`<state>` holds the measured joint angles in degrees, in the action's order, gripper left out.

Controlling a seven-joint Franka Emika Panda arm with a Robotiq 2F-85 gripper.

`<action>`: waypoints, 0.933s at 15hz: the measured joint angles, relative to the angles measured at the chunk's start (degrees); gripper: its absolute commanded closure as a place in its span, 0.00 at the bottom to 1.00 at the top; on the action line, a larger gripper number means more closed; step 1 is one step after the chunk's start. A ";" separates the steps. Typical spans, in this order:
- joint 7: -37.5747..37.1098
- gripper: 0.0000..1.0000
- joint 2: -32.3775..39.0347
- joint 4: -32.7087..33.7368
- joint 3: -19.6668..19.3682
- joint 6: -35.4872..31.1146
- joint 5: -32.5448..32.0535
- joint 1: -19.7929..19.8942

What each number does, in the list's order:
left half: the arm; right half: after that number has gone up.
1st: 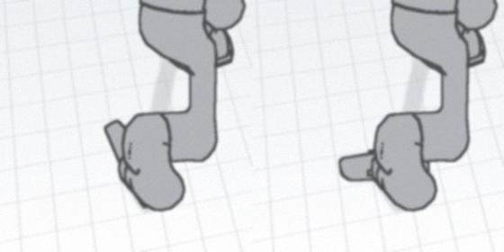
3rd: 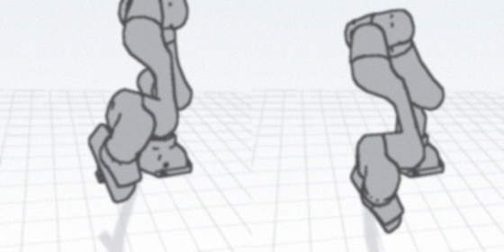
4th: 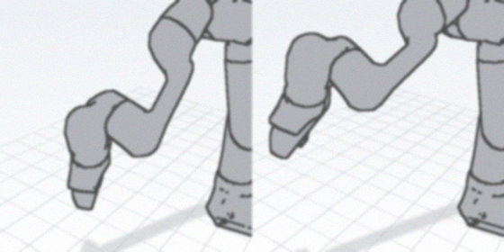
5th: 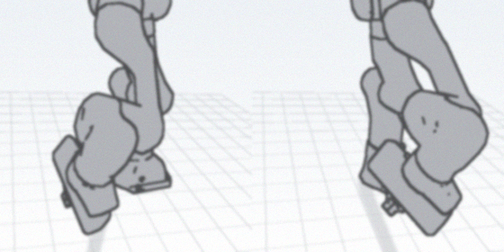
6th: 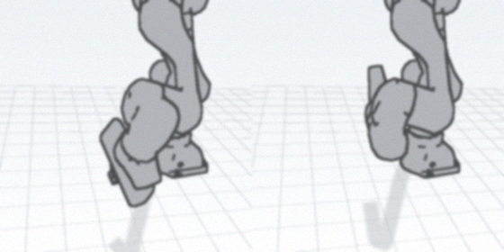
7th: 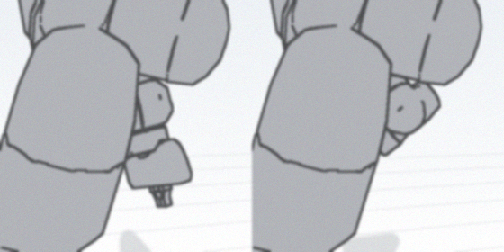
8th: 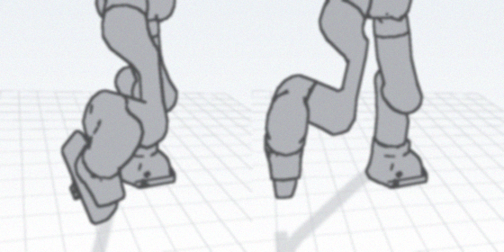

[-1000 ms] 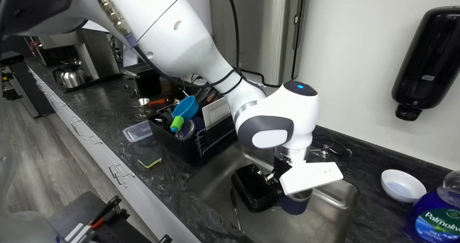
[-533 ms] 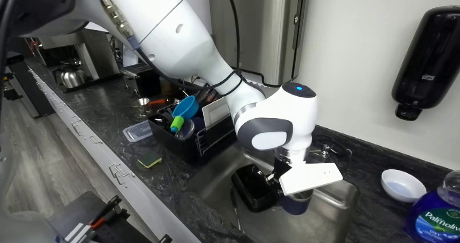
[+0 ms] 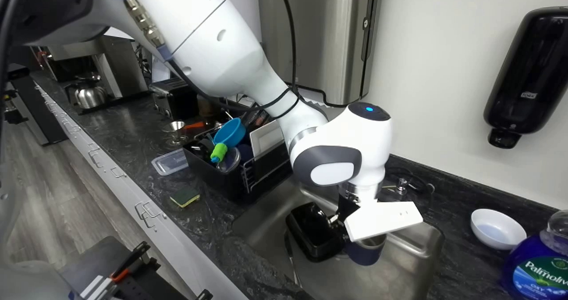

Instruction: Put the blue cup in the sink

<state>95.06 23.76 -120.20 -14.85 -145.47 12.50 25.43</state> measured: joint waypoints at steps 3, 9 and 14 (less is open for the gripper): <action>-0.03 0.98 0.47 0.08 0.28 -0.07 0.00 0.10; -0.21 0.98 8.15 3.63 1.46 -2.96 -0.03 2.81; -0.21 0.98 14.87 9.09 3.13 -3.97 -0.69 5.31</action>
<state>94.85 38.63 -111.11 -11.72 -149.44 11.81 30.74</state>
